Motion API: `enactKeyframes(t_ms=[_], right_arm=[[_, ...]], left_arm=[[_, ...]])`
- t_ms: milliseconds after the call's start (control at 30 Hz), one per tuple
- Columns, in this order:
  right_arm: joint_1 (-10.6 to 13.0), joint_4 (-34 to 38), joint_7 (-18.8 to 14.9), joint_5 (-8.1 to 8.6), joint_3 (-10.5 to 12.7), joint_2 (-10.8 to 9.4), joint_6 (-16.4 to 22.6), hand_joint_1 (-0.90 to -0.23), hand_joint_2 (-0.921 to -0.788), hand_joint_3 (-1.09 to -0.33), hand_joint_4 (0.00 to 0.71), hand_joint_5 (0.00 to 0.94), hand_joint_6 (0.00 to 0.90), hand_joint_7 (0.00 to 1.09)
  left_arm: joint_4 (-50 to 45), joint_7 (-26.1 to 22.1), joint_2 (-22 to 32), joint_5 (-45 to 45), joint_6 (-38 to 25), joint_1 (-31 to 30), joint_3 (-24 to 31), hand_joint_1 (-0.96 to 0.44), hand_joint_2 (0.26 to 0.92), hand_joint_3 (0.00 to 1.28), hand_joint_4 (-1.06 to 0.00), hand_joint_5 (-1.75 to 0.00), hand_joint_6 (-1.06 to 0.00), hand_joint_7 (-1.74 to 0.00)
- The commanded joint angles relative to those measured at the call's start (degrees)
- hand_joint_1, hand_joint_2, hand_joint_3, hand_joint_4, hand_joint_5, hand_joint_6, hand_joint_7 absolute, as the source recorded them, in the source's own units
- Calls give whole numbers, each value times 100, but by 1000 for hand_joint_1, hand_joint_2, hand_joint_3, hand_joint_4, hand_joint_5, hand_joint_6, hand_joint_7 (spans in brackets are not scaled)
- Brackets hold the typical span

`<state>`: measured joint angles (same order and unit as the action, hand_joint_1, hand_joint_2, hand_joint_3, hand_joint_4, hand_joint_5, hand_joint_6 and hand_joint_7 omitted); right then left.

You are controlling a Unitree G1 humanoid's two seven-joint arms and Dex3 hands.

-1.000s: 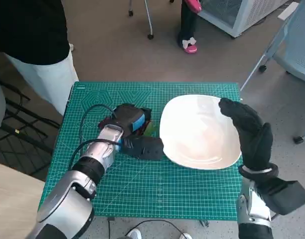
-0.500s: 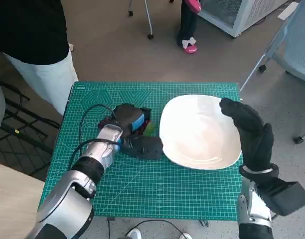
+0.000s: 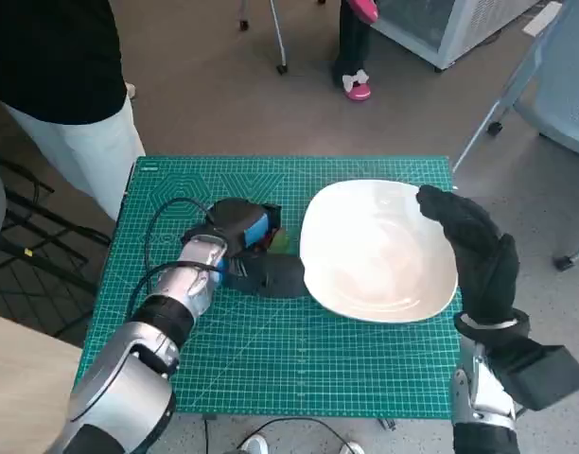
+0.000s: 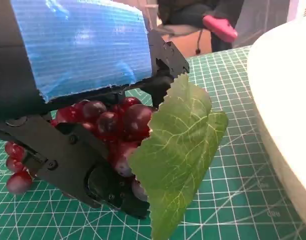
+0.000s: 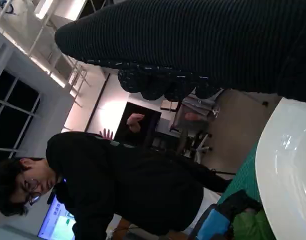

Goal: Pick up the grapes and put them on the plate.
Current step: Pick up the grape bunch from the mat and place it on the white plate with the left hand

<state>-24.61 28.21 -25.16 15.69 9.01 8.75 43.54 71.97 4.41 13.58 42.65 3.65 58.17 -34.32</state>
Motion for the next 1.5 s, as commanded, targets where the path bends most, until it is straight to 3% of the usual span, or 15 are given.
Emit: enactKeyframes(t_ms=[33, 533, 967, 1333, 1500], right_arm=[[-10, 113, 23, -20, 14, -7, -5, -612, -921, -880, 390, 2, 42, 395], [-82, 158, 4, -2, -16, -44, -24, -611, -921, -881, 389, 1, 41, 394], [-115, 181, -75, 91, -38, -64, -80, -608, -921, -879, 389, 1, 39, 398], [-121, 120, -119, 169, -48, -76, -180, -606, -921, -876, 388, 0, 37, 401], [-113, 111, -132, 195, -35, -60, -191, -605, -921, -874, 389, 1, 37, 402]], left_arm=[[-254, -183, 185, 11, -150, -4, 14, 1, 921, 159, -580, -1281, -527, -1267], [-2636, -495, 861, 145, -810, -440, 209, 2, 921, 156, -575, -1163, -545, -1362], [-4926, -983, 1380, 210, -1074, -1158, 733, 3, 921, 100, -623, -1178, -615, -1228], [-5482, -1279, 1416, 207, -993, -1317, 952, 4, 921, 128, -557, -1278, -622, -1193], [-5380, -1265, 1363, 197, -904, -1253, 973, 4, 921, 124, -584, -1275, -605, -1187]])
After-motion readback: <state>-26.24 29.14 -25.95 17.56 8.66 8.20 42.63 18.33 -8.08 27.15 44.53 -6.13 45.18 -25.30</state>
